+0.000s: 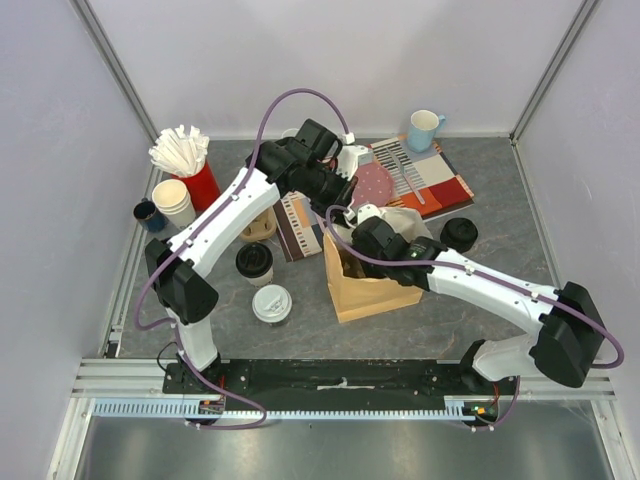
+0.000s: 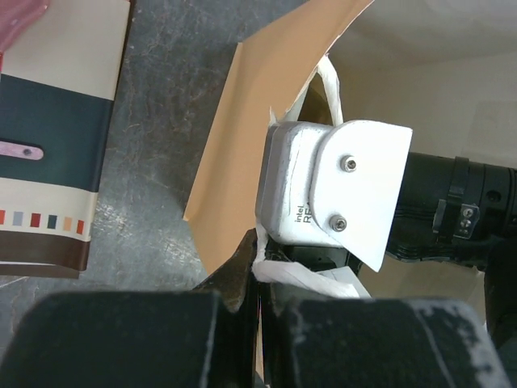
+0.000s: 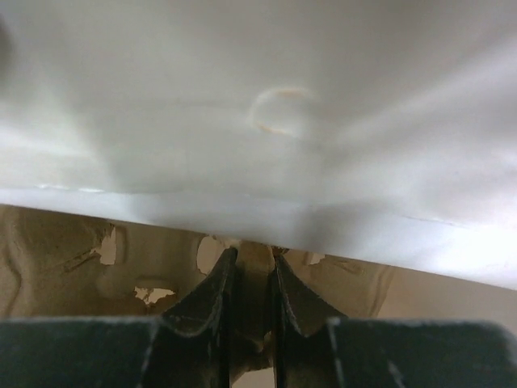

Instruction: Pack the takeout coffee

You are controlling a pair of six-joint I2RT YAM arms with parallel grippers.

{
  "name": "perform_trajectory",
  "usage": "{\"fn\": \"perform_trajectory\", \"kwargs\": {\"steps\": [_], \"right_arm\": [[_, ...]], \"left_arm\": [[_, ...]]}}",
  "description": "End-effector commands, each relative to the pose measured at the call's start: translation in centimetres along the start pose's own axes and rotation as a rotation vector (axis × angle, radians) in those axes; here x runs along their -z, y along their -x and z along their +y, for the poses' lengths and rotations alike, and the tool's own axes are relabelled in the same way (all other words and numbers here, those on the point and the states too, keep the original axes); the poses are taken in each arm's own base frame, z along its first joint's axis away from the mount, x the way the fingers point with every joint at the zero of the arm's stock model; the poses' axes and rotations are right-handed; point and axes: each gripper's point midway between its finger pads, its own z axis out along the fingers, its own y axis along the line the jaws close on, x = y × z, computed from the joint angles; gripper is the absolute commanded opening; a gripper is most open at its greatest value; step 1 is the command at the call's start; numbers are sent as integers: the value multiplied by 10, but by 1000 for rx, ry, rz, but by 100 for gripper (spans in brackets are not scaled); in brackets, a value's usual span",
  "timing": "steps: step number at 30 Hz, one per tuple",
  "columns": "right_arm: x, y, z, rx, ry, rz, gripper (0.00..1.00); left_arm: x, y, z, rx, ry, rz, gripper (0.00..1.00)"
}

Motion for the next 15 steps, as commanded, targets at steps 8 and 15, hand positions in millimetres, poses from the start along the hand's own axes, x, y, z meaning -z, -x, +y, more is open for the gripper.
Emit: {"fn": "perform_trajectory", "kwargs": {"steps": [8, 15], "right_arm": [[13, -36, 7, -10, 41, 20, 0], [3, -53, 10, 31, 49, 100, 0]], "left_arm": [[21, 49, 31, -97, 118, -201, 2], [36, 52, 7, -149, 18, -237, 2]]}}
